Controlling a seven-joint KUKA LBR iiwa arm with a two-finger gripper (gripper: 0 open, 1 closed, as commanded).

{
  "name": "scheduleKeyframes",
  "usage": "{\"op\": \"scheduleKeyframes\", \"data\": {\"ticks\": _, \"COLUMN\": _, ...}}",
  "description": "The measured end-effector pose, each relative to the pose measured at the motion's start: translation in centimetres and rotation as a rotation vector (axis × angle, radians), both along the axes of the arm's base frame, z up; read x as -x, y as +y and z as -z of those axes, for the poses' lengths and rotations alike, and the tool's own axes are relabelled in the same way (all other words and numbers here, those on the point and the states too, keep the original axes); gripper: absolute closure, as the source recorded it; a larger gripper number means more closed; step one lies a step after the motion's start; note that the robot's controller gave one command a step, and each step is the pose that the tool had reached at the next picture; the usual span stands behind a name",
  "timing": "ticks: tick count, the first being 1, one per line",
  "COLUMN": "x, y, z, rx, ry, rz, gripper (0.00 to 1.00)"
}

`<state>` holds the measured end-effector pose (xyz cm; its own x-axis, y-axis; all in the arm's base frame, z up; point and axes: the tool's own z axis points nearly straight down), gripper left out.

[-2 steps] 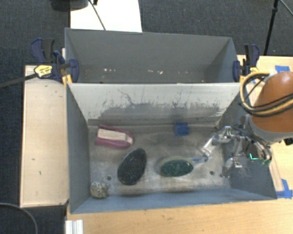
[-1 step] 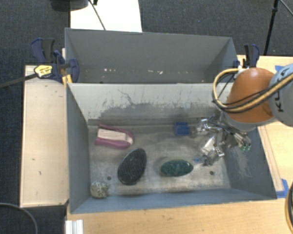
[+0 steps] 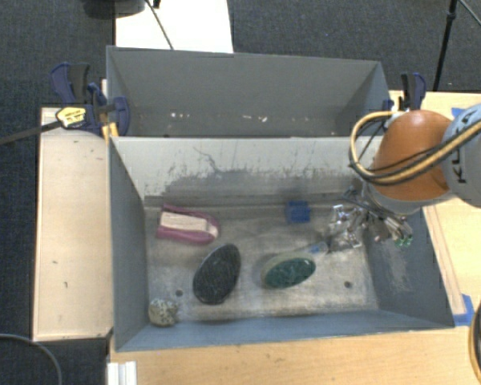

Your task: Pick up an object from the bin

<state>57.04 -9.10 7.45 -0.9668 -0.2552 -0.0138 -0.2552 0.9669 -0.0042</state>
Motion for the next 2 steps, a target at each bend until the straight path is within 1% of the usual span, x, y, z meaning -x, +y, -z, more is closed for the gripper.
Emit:
{"op": "scheduleKeyframes", "data": {"ticks": 1, "x": -0.8, "y": -2.7, "z": -10.9, "rx": 0.003, "ry": 0.003, "rz": -0.096, "gripper": 1.00}}
{"op": "scheduleKeyframes", "data": {"ticks": 2, "x": -1.9, "y": -2.5, "z": -16.7, "rx": 0.002, "ry": 0.004, "rz": -0.069, "gripper": 1.00}}
